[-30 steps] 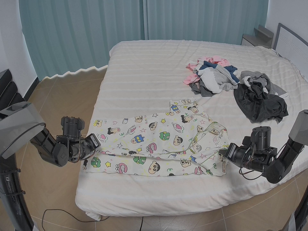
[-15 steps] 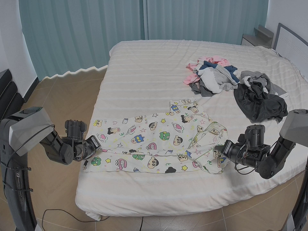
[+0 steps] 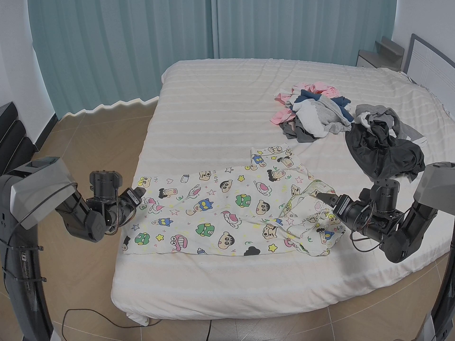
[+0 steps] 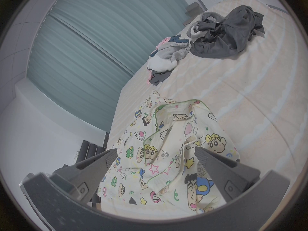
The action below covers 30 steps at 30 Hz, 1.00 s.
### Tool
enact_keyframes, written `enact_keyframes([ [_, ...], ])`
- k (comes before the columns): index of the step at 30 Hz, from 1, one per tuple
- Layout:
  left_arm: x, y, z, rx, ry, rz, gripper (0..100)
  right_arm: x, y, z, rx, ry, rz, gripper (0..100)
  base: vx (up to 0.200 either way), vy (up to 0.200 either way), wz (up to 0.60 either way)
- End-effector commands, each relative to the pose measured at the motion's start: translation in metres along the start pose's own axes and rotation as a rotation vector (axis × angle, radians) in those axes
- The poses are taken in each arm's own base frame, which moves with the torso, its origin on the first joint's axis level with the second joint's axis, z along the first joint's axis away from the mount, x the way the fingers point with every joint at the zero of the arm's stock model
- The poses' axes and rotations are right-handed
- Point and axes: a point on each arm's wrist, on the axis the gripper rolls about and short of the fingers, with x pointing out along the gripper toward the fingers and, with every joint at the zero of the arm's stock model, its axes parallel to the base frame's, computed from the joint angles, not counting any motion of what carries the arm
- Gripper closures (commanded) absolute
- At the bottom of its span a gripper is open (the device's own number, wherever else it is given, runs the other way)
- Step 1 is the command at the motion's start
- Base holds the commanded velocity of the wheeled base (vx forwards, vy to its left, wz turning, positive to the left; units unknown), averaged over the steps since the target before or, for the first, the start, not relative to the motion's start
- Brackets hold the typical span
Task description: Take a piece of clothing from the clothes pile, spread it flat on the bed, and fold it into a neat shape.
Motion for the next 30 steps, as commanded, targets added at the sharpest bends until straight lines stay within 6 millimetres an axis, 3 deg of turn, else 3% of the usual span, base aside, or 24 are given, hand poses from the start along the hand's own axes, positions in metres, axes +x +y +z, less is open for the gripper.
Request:
enact_keyframes([
  [1, -0.039, -0.002, 0.029, -0.037, -0.036, -0.045, 0, -0.022, 0.01, 0.006, 0.006, -0.02, 0.021, 0, 0.0, 0.0, 0.0],
  [4, -0.073, 0.006, 0.031, -0.046, 0.027, -0.047, 0, -0.036, 0.014, -0.024, -0.006, 0.091, 0.008, 0, 0.0, 0.0, 0.0],
  [6, -0.087, 0.012, 0.025, -0.054, 0.076, -0.036, 0, -0.037, 0.009, -0.034, -0.02, 0.127, -0.013, 0, 0.0, 0.0, 0.0],
  [11, -0.119, 0.032, 0.0, -0.113, 0.239, -0.038, 0, -0.032, -0.006, -0.04, -0.101, 0.198, -0.011, 0, 0.0, 0.0, 0.0],
  [16, -0.129, 0.055, -0.02, -0.143, 0.402, -0.069, 0, -0.025, -0.019, -0.052, -0.164, 0.288, -0.023, 0, 0.0, 0.0, 0.0],
  [21, -0.134, 0.059, -0.026, -0.135, 0.385, -0.119, 0, -0.022, -0.023, -0.059, -0.191, 0.305, -0.025, 0, 0.0, 0.0, 0.0],
  [25, -0.121, 0.068, -0.039, -0.114, 0.354, -0.15, 0, -0.019, -0.024, -0.063, -0.198, 0.29, -0.004, 0, 0.0, 0.0, 0.0],
  [30, -0.12, 0.074, -0.045, -0.108, 0.335, -0.164, 0, -0.013, -0.027, -0.066, -0.211, 0.244, 0.018, 0, 0.0, 0.0, 0.0],
])
